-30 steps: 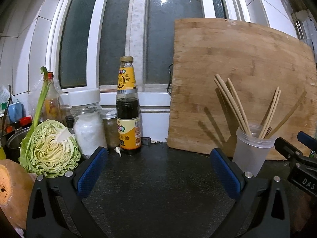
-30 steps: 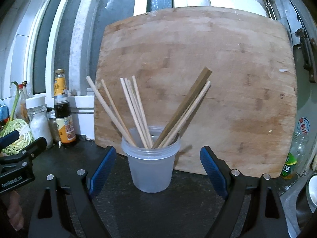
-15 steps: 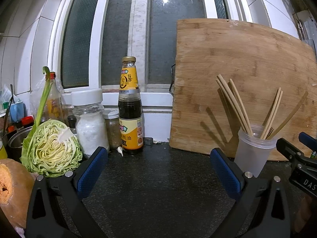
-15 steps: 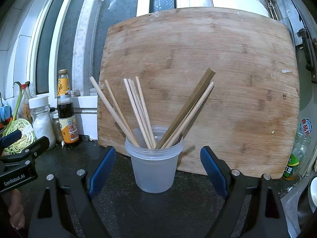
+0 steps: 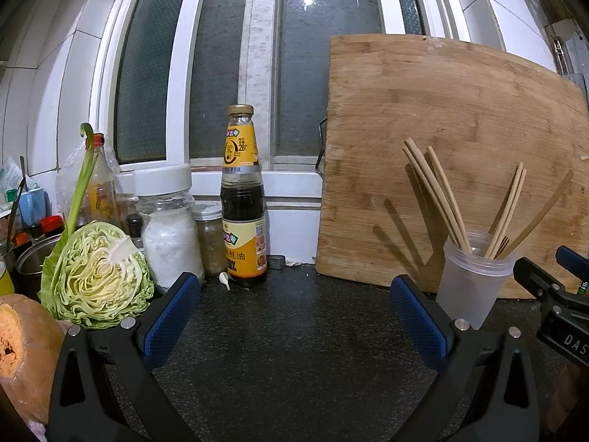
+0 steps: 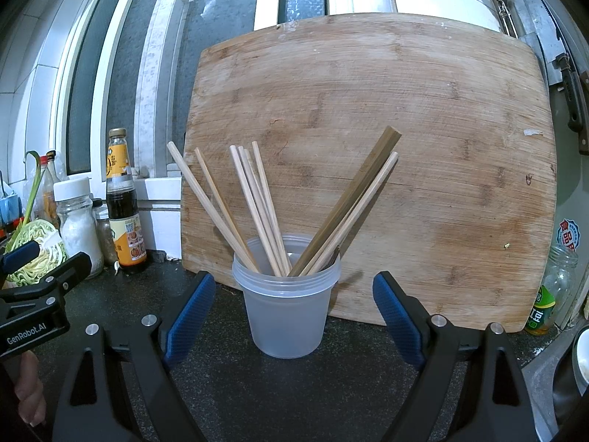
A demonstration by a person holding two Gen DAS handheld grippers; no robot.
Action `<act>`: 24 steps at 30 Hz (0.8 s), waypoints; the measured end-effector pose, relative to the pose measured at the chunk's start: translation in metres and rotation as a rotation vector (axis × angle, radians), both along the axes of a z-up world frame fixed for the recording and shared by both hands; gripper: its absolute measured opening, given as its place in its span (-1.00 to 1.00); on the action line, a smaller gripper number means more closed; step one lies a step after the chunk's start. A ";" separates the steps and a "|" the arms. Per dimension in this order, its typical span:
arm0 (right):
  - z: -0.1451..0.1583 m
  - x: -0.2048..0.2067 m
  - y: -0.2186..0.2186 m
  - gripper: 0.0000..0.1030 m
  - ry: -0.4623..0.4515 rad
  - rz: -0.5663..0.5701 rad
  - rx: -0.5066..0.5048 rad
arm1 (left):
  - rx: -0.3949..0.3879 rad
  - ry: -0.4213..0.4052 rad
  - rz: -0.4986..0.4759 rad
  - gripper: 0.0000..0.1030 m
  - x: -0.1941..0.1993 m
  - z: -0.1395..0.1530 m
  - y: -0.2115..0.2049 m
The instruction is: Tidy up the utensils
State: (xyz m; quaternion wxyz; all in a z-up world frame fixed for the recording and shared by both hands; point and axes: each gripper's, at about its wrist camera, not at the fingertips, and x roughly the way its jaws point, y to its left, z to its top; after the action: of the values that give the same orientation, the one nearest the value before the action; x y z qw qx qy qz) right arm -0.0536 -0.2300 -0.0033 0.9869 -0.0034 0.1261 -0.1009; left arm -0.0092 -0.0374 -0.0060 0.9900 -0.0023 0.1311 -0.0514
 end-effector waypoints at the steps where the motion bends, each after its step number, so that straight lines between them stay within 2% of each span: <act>1: 0.000 0.000 0.000 0.73 0.000 0.000 0.000 | 0.000 0.001 0.000 0.99 0.000 0.000 0.000; 24: 0.000 0.001 0.001 0.75 0.000 0.006 -0.001 | 0.001 0.003 0.002 0.99 0.000 0.000 0.002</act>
State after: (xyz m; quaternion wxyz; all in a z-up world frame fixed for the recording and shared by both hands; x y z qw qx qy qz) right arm -0.0530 -0.2294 -0.0035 0.9872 -0.0040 0.1261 -0.0978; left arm -0.0087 -0.0354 -0.0059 0.9899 -0.0022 0.1328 -0.0502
